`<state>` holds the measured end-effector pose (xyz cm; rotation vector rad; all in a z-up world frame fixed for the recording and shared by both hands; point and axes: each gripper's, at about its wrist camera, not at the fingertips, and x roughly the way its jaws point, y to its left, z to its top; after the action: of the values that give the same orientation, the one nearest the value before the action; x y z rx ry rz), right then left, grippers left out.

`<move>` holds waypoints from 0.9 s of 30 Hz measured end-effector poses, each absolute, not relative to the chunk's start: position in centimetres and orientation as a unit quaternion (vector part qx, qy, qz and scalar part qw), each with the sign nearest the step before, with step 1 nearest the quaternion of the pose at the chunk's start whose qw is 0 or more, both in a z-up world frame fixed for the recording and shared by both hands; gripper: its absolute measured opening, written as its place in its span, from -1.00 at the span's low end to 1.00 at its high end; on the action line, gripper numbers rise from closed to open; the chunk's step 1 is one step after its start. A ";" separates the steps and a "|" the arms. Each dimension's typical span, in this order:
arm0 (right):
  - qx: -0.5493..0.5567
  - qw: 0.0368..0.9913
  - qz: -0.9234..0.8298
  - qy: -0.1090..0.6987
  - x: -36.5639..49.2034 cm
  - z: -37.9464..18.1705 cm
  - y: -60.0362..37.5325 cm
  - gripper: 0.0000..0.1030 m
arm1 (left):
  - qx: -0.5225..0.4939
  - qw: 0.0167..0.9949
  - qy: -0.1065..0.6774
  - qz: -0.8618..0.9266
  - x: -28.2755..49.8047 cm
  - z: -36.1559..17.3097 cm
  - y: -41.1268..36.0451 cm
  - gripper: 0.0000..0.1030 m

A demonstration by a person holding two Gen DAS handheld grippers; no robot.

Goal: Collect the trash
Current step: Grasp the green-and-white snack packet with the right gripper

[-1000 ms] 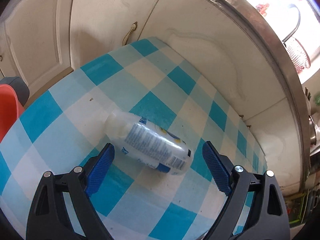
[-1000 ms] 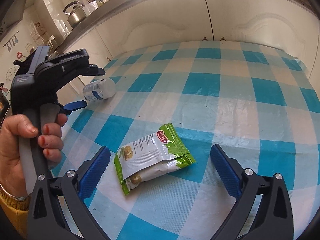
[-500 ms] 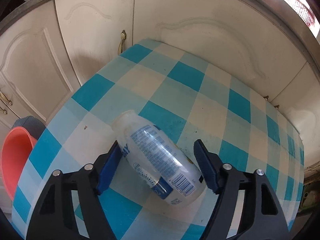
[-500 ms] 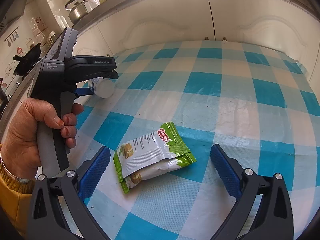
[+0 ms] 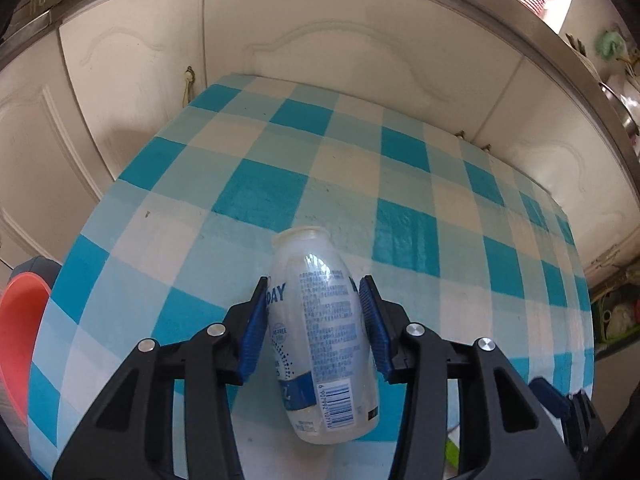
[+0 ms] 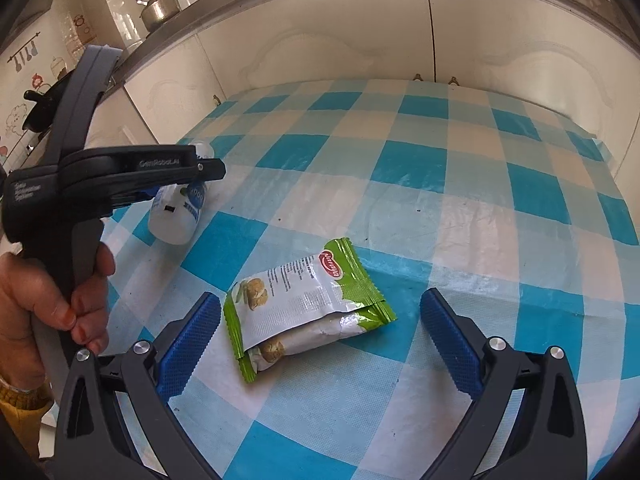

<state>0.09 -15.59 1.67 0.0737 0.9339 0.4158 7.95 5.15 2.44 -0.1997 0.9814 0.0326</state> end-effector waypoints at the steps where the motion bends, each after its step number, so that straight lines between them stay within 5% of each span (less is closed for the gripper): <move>1: 0.029 0.872 0.198 0.447 0.0 1.7 -15.4 0.91 | -0.095 0.877 0.471 0.008 7.5 2.4 5.0 -0.10; 5: 0.006 0.873 0.192 0.448 -0.1 1.6 -14.9 0.82 | -0.094 0.875 0.474 -0.020 5.4 2.5 4.9 -0.10; 21: 0.000 0.884 0.162 0.439 -0.5 1.8 -15.8 -0.23 | -0.118 0.875 0.465 -0.068 1.4 3.1 6.8 -0.10; 27: 0.028 0.881 0.173 0.440 -0.4 1.8 -16.6 -0.30 | -0.119 0.874 0.465 -0.079 0.7 2.8 7.0 -0.10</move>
<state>-0.45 -16.62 1.79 0.0579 0.9161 0.3594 0.70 6.99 2.80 -0.2491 0.9712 -0.1643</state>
